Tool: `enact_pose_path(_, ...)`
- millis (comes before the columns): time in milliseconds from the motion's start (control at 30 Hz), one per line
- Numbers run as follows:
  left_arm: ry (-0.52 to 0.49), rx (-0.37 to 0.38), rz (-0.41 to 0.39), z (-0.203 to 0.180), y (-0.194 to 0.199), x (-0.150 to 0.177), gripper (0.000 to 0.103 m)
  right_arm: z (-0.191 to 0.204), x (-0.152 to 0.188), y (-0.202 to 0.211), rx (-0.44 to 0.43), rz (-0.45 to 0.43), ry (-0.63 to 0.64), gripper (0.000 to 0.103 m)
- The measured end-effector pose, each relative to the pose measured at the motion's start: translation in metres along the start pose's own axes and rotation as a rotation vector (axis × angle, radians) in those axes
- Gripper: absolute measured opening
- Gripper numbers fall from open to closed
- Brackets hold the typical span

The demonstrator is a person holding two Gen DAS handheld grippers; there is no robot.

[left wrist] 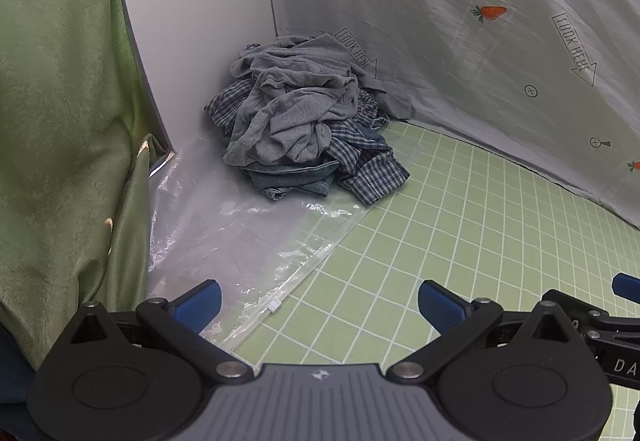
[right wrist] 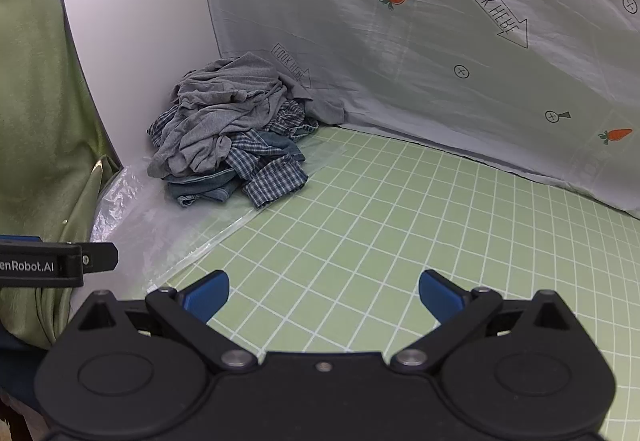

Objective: Fold clothes

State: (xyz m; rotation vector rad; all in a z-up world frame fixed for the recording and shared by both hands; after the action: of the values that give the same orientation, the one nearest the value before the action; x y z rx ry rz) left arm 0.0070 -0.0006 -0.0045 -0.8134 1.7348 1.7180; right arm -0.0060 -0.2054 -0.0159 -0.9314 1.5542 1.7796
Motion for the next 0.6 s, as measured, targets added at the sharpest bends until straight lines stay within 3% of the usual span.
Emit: enact_pose_path(600,0.000,-0.001,0.019,-0.0013,-0.0065,0.0043,0.103,-0.0027,-0.0007,-0.0033,0.010,0.004,-0.009,0.102)
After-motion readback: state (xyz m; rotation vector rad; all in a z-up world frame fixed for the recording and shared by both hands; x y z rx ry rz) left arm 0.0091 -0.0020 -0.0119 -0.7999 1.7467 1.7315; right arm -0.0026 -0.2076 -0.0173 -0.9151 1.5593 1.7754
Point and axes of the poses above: each gripper's, at about its wrist camera, not at the fingertips, and y roughly against the way its jaws point, z to its left, x to its underside, the point moved 1 cm from there along -y, roughly the way its jaws point, and after that the axes turned 5 degrees about -z, right-handed, at the moved point
